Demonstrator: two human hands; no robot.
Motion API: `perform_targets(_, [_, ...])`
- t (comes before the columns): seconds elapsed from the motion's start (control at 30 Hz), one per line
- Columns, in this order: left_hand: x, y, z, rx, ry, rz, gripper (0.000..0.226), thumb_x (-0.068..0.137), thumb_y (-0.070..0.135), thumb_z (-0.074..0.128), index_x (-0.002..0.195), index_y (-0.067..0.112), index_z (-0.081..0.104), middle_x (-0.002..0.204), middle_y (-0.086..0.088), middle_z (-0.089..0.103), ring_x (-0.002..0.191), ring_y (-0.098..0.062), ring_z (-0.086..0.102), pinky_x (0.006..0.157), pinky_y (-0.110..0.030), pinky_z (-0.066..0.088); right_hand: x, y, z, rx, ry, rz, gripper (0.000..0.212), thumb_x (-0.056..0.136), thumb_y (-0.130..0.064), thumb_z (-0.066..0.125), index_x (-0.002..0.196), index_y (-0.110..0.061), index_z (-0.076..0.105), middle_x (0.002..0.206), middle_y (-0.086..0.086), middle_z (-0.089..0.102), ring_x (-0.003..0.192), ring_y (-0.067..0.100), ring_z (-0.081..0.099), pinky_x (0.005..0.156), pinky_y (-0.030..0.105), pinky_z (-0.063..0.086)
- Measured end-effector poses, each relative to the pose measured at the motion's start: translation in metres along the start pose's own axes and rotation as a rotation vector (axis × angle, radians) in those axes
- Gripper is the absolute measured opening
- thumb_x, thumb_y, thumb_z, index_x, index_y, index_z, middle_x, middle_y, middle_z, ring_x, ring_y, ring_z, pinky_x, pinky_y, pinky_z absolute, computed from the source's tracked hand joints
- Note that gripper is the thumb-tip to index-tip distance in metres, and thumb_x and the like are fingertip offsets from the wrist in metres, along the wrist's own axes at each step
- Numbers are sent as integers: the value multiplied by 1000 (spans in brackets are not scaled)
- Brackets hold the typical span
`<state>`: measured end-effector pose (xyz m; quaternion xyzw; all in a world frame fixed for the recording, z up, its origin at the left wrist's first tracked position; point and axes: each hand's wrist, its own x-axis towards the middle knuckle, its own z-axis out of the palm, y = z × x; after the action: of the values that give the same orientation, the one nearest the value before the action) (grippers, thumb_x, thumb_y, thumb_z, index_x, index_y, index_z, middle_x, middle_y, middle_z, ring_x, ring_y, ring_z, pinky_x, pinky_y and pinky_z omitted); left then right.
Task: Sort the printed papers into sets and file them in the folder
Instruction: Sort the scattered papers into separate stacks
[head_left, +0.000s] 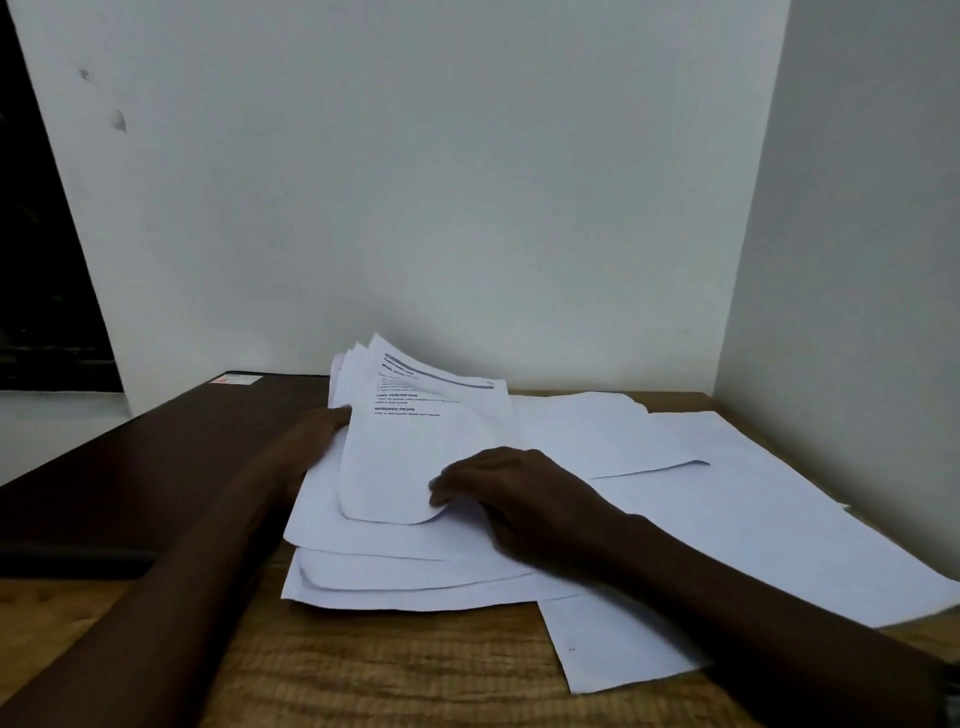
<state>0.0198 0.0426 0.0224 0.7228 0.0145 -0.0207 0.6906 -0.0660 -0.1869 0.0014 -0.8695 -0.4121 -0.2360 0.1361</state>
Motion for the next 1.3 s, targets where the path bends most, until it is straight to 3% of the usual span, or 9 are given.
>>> perform_targets(0.1, [-3, -1, -1, -103, -66, 27, 42, 94, 46, 57, 109, 6, 57, 111, -17, 63, 70, -2, 66, 59, -11, 49, -2, -10, -1, 59, -51, -43, 46, 78, 7, 48, 111, -20, 65, 114, -3, 69, 107, 19, 62, 89, 36, 50])
perform_targets(0.17, [-4, -4, -4, -58, -141, -40, 27, 96, 26, 59, 109, 2, 61, 110, -27, 64, 71, -6, 71, 66, -19, 56, 0, -23, -1, 103, -60, -27, 22, 91, -20, 54, 110, -24, 64, 108, -5, 70, 101, 16, 63, 88, 34, 49])
perform_targets(0.27, [-7, -7, -7, 14, -150, -68, 21, 93, -5, 52, 112, -3, 62, 118, -22, 65, 83, -29, 70, 76, -39, 58, 7, -7, -9, 196, 47, 366, 51, 84, -72, 40, 114, -36, 58, 117, -19, 65, 109, 6, 60, 94, 28, 43])
perform_targets(0.4, [-7, -5, -7, 125, -102, -82, 24, 91, -9, 52, 113, -5, 60, 103, -21, 67, 87, -34, 62, 77, -38, 50, -22, 76, -36, -95, 55, 1101, 83, 80, -67, 59, 141, -17, 34, 143, 8, 47, 131, 31, 43, 104, 44, 36])
perform_targets(0.57, [-9, -4, -5, 100, -167, -96, 39, 74, 7, 76, 112, 2, 67, 109, -16, 72, 99, -32, 69, 87, -42, 56, -66, 123, -55, -112, 3, 1402, 114, 65, -82, 59, 143, -8, 24, 145, 15, 42, 137, 37, 34, 109, 50, 30])
perform_targets(0.73, [-11, -7, 0, 181, -221, -65, 12, 88, -3, 65, 94, 7, 67, 87, -7, 76, 66, -13, 72, 55, -23, 55, -55, 124, -50, -117, -11, 1407, 104, 68, -65, 75, 138, -3, 29, 136, 17, 48, 128, 35, 44, 99, 43, 40])
perform_targets(1.03, [-6, -2, -9, 185, -25, -96, 30, 82, -2, 60, 110, -12, 63, 116, -30, 63, 103, -42, 61, 89, -44, 49, -54, 120, -68, 201, 642, 1253, 18, 80, -10, 68, 96, -6, 72, 97, 17, 71, 94, 31, 65, 79, 32, 47])
perform_targets(1.2, [-6, 1, -11, 158, -76, -140, 48, 61, 12, 70, 104, -8, 66, 115, -26, 66, 104, -44, 62, 94, -49, 50, -25, 80, -93, -27, 1148, 791, 13, 92, -7, 53, 104, -4, 58, 90, 8, 64, 77, 14, 53, 66, 19, 33])
perform_targets(1.3, [-6, 3, -7, 145, -18, -77, 12, 89, -3, 51, 97, -3, 61, 109, -23, 63, 87, -34, 58, 69, -33, 48, -4, 40, -78, -37, 947, 344, 15, 91, -1, 55, 100, -13, 58, 92, -7, 66, 75, 9, 61, 68, 21, 44])
